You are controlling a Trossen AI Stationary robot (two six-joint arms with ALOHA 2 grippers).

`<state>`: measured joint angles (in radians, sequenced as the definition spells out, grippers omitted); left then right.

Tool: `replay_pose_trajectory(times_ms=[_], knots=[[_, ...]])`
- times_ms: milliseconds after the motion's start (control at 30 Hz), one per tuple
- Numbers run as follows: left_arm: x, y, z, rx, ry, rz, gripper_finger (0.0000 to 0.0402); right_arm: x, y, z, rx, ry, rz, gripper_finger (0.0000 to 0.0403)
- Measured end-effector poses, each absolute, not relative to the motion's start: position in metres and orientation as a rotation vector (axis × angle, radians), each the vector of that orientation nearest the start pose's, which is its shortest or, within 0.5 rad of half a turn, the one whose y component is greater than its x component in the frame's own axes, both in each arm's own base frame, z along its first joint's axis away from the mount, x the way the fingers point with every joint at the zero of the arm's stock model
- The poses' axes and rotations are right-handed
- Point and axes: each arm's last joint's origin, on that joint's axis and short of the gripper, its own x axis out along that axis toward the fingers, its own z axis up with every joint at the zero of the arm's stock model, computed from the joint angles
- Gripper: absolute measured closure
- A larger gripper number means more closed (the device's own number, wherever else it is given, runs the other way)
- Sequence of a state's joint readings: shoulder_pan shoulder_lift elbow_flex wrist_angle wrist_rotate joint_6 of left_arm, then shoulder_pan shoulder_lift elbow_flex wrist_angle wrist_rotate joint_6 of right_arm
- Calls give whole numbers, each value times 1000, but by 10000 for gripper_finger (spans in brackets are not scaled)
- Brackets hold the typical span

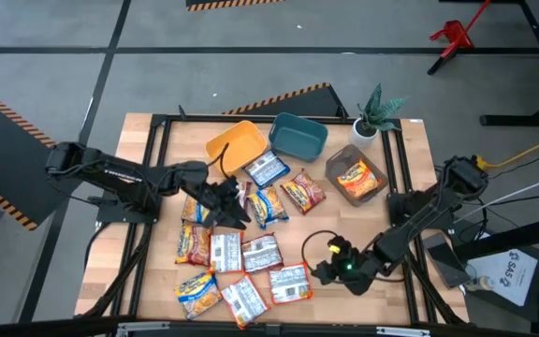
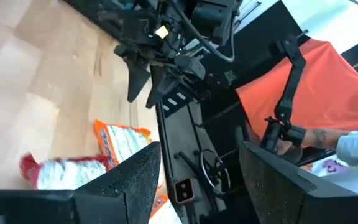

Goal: Sort Maruchan noodles
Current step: Put the bottom right orange noodle pack into the black bin

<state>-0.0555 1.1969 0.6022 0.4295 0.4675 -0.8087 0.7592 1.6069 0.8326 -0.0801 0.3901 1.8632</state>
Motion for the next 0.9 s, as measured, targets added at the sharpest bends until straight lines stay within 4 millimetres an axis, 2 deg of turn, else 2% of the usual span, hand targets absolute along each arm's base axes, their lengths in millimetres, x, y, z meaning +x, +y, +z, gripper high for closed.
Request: replay_pose_trajectory(times_ms=[267,633,900], knots=[[248,-56,245,-881,351,-306,187,240,220,142,1256,771,-332,199],[241,-102,235,-945,343,-177,187,249,226,114,1207,747,-323,199],[244,-118,225,-964,317,-128,187,255,231,105,1216,697,-277,208]])
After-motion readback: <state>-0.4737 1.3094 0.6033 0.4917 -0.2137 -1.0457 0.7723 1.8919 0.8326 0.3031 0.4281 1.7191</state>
